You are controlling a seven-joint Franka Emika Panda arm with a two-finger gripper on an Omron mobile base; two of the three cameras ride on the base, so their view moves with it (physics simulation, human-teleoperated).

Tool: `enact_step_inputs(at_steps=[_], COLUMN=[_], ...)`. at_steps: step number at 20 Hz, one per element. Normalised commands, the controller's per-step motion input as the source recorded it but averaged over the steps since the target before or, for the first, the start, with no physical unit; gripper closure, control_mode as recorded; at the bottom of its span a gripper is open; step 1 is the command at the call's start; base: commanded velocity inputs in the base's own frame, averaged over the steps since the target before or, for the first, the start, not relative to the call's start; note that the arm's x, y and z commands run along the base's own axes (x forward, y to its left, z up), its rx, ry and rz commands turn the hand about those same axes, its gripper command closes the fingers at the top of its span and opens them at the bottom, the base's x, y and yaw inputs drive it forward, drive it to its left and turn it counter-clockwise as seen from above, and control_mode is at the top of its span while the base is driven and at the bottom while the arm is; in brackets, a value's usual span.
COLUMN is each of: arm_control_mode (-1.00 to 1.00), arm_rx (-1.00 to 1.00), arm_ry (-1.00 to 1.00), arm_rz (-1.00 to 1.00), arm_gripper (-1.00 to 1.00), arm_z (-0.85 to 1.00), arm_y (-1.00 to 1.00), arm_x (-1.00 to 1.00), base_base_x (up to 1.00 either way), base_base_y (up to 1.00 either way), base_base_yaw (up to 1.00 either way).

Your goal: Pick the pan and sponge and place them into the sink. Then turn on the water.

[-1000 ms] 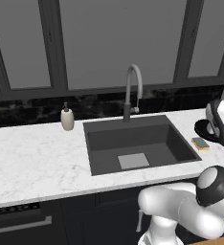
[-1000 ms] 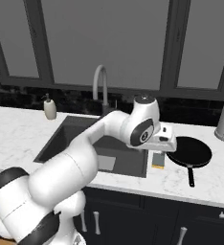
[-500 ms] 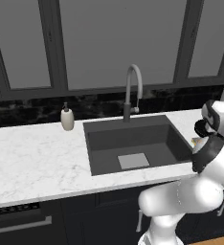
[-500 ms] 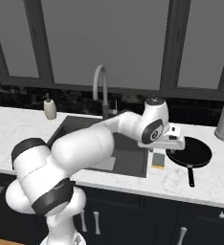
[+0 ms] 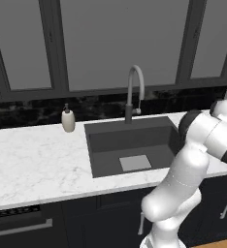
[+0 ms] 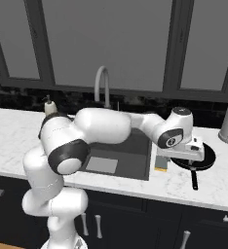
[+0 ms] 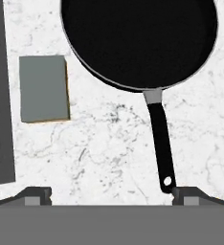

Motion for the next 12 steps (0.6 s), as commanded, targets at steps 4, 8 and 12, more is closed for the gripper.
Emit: enact_step_inputs(at_steps=[4,8,12], arm_control_mode=[-1.0,-1.0,-1.0], arm_rx=[0.07,0.0,0.0], arm_ry=[0.06,0.06,0.0], arm_rz=[0.07,0.12,0.14], arm_gripper=[-1.0,-1.0,-1.0], arm_z=[-0.33,-0.25,0.0], arm_y=[-0.34,-0.12,-0.01], arm_x=[0.0,0.0,0.0], base_base_x=[0.0,0.0,0.0], base_base_y=[0.0,0.0,0.0], base_base_yaw=[0.0,0.0,0.0])
